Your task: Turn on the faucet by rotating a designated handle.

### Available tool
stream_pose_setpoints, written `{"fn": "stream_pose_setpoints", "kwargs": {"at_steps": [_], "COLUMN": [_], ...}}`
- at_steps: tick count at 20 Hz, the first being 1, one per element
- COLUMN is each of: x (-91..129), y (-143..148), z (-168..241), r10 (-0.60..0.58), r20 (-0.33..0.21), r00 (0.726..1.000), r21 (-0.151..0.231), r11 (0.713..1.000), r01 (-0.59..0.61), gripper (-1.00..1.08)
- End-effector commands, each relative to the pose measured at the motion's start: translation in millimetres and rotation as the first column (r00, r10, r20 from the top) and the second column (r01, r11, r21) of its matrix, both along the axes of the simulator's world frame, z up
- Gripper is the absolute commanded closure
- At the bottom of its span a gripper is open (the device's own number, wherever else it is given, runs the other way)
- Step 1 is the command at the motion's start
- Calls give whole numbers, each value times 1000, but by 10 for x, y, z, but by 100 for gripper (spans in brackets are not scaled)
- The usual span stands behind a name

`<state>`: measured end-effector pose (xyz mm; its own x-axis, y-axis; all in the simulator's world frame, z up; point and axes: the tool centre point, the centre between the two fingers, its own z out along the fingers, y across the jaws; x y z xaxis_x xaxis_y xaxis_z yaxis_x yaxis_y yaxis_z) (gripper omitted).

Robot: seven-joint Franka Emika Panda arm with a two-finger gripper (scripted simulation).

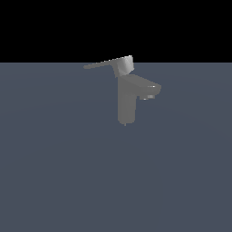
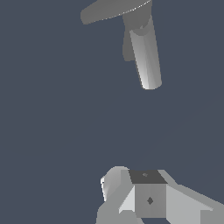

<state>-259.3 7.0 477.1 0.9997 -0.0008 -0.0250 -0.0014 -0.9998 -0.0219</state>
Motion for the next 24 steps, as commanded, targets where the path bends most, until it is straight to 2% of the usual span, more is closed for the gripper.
{"fn": "stream_pose_setpoints", "kwargs": {"at_steps": [1,11,17,24], "x": [0,52,90,275], "y": [0,140,138,163], "z": [0,150,141,129], "r10": [0,10,-4,-70], "r20": [0,53,46,26], "r00": [1000,999,999,997], "r21": [0,11,17,42], "r11": [1000,1000,1000,997], "r01": [0,-11,4,69], "gripper": [108,108,108,108]}}
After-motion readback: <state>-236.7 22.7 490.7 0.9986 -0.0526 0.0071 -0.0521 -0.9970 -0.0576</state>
